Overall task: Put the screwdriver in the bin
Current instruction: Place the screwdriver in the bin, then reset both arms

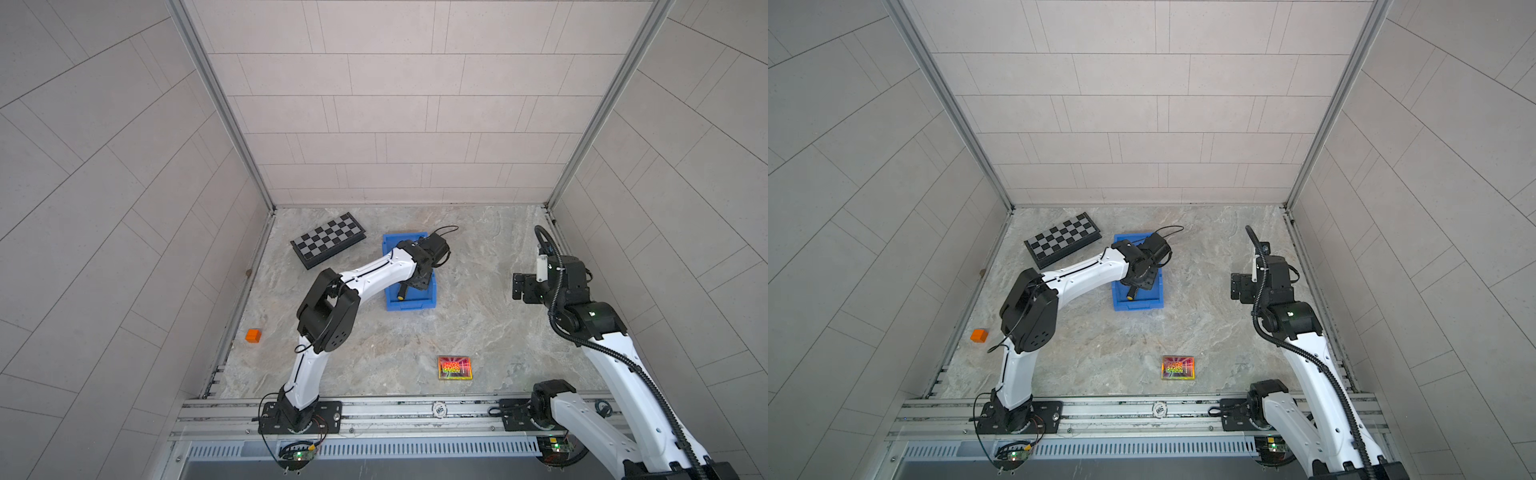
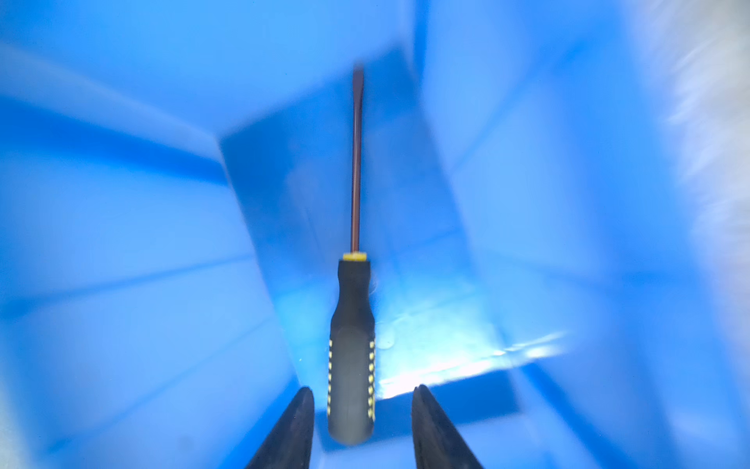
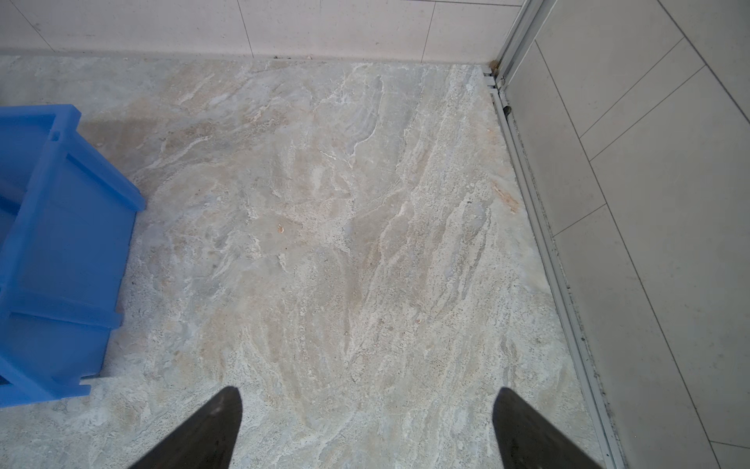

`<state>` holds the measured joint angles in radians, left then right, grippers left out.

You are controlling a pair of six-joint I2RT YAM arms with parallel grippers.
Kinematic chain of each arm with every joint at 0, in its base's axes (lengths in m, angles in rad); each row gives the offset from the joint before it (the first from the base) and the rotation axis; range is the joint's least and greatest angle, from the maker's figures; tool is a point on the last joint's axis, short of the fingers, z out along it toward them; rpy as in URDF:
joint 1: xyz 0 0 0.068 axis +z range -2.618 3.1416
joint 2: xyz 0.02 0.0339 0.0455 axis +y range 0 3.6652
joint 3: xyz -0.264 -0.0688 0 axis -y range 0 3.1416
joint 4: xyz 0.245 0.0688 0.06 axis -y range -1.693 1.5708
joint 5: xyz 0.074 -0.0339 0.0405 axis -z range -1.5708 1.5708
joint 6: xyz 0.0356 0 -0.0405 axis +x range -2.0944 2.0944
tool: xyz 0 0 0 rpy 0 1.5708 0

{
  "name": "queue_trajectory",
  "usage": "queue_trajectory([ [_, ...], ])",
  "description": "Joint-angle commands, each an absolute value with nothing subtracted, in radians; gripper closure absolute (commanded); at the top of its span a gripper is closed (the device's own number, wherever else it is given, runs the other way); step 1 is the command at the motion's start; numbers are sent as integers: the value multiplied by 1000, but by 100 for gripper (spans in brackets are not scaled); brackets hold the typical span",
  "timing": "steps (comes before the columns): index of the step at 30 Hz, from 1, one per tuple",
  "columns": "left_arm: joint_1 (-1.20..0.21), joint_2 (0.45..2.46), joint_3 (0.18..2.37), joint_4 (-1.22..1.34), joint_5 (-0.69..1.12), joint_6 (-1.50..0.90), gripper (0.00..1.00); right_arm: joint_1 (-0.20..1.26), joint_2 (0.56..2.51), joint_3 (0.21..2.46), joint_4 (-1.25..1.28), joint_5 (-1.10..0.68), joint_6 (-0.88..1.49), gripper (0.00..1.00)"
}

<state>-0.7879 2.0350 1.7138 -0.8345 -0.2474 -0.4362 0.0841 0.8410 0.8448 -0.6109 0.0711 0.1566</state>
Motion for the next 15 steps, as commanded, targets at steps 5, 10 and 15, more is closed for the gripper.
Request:
queue_trajectory([
  [5,-792,1843,1732,-786,-255,-399,53,82,832,836,-623,75,147,1],
  [10,-787,1706,1683,-685,-279,-337,49,82,834,836,-621,72,148,1],
  [15,-767,1569,1581,-564,-373,-264,45,81,836,830,-592,4,150,1],
])
